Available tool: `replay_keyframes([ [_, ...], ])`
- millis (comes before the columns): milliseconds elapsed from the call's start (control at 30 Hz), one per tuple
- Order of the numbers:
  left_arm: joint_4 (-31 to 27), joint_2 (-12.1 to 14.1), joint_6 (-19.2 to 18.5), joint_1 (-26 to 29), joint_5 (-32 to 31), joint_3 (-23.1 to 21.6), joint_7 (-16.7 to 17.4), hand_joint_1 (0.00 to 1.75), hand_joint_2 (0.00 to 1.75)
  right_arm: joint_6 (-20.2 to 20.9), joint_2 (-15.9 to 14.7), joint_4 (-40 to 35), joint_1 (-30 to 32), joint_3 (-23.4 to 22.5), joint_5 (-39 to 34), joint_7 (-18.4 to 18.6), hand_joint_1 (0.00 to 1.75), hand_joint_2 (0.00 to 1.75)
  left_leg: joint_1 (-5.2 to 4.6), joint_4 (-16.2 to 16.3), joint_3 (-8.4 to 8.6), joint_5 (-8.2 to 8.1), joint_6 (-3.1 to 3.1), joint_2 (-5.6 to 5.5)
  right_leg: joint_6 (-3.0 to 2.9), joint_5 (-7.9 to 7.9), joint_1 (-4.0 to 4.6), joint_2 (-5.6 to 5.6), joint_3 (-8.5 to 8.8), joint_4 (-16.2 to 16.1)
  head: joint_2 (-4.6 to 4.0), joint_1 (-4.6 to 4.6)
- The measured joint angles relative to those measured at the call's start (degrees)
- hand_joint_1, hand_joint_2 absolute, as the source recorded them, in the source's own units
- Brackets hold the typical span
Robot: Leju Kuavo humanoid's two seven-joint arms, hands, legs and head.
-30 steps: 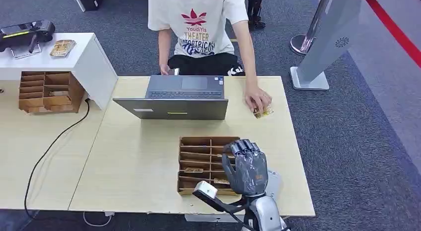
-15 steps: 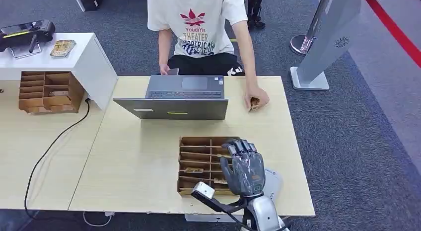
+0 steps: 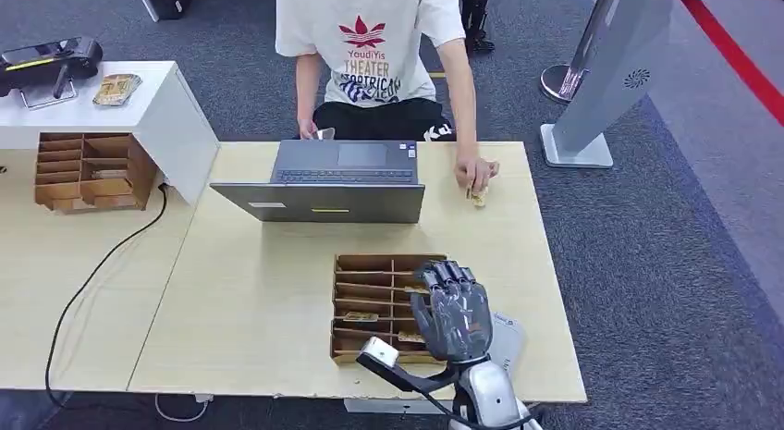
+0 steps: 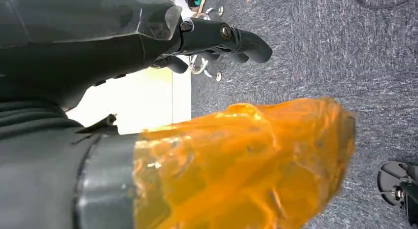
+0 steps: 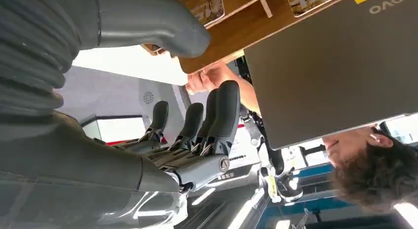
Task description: Pass the card to the sensor for recognition and then transmit it.
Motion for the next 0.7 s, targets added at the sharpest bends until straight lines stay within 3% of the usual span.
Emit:
replay_keyframes([
  [300,0.00,0.00,-0.02,0.00,0.00,0.04,-0.09,0.00,0.00,0.26,0.00,0.98,-0.63,0.02,0.00,0.02,0.93,1.75,0.00,0.00,0.00,0.00,0.00,0.00,0.00,0.00,0.00,0.00,0.00,0.00,0.00,0.00],
  [567,0.00,0.00,-0.07,-0.01,0.09,0.04,-0.46,0.00,0.00,0.70,0.00,2.16,-1.02,0.02,-0.02,0.59,0.87,1.75,0.00,0.00,0.00,0.00,0.00,0.00,0.00,0.00,0.00,0.00,0.00,0.00,0.00,0.00],
  [700,0.00,0.00,-0.07,-0.01,0.09,0.04,-0.48,0.00,0.00,1.00,0.00,2.71,-1.16,0.02,-0.04,0.70,0.94,1.75,0.00,0.00,0.00,0.00,0.00,0.00,0.00,-0.01,0.00,0.00,0.00,0.00,0.00,0.00],
])
